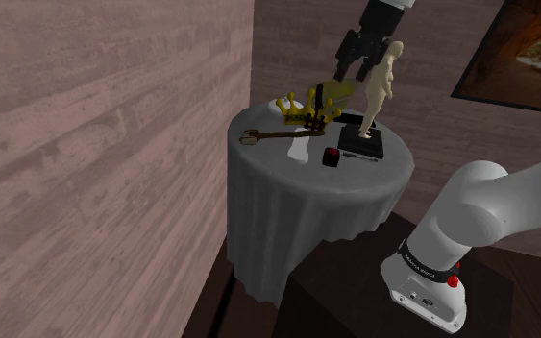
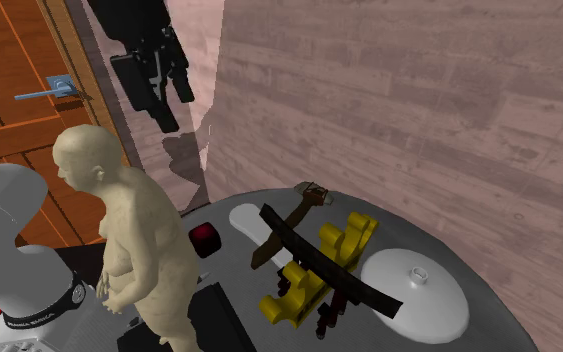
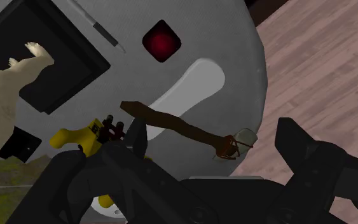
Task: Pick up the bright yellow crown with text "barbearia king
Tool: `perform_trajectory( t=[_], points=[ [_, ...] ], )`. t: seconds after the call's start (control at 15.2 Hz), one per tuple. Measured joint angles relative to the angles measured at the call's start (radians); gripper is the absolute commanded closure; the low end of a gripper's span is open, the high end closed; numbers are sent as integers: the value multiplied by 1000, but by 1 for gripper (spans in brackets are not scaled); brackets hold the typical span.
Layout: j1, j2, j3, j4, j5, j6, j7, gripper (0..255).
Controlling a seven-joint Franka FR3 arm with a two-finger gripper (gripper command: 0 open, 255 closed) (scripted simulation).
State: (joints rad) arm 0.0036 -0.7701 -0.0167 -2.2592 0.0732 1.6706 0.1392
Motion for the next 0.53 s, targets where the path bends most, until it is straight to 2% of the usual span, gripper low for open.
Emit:
perform_trajectory(
  t=[0.2, 0.53],
  points=[
    [-3, 44, -7, 17, -17, 11, -18, 0],
    [-17, 234, -40, 120, -84, 36, -94, 0]
  ],
)
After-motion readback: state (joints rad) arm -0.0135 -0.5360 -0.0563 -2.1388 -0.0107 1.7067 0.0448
